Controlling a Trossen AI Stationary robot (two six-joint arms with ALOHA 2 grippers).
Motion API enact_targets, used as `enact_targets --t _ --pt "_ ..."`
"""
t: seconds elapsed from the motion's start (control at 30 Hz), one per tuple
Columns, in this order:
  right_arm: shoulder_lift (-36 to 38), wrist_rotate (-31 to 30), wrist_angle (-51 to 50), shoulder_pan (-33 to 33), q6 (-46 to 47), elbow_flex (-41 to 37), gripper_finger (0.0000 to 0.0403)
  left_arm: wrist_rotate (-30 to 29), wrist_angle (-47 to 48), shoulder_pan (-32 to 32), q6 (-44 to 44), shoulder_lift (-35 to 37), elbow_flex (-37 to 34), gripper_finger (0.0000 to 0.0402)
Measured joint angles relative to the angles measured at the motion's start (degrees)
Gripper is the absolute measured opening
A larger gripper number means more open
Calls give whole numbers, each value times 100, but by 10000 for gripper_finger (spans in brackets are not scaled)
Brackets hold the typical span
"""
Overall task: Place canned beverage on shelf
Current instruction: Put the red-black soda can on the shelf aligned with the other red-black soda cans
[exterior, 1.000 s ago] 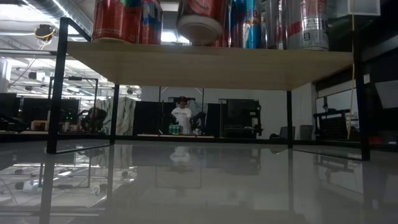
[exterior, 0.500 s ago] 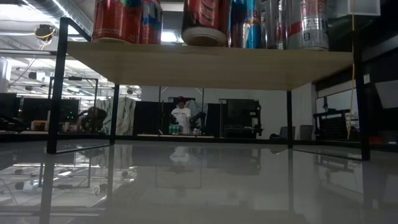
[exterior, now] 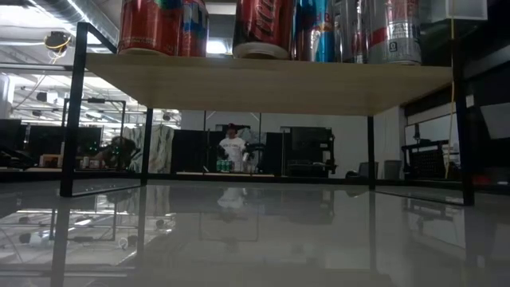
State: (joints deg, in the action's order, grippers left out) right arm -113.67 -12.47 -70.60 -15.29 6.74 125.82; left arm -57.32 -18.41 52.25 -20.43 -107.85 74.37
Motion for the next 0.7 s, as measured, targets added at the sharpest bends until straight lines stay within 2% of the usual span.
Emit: enact_targets --t 0.7 --pt "0 -4 -3 0 -283 0 299 0 -1 0 -1 0 0 320"
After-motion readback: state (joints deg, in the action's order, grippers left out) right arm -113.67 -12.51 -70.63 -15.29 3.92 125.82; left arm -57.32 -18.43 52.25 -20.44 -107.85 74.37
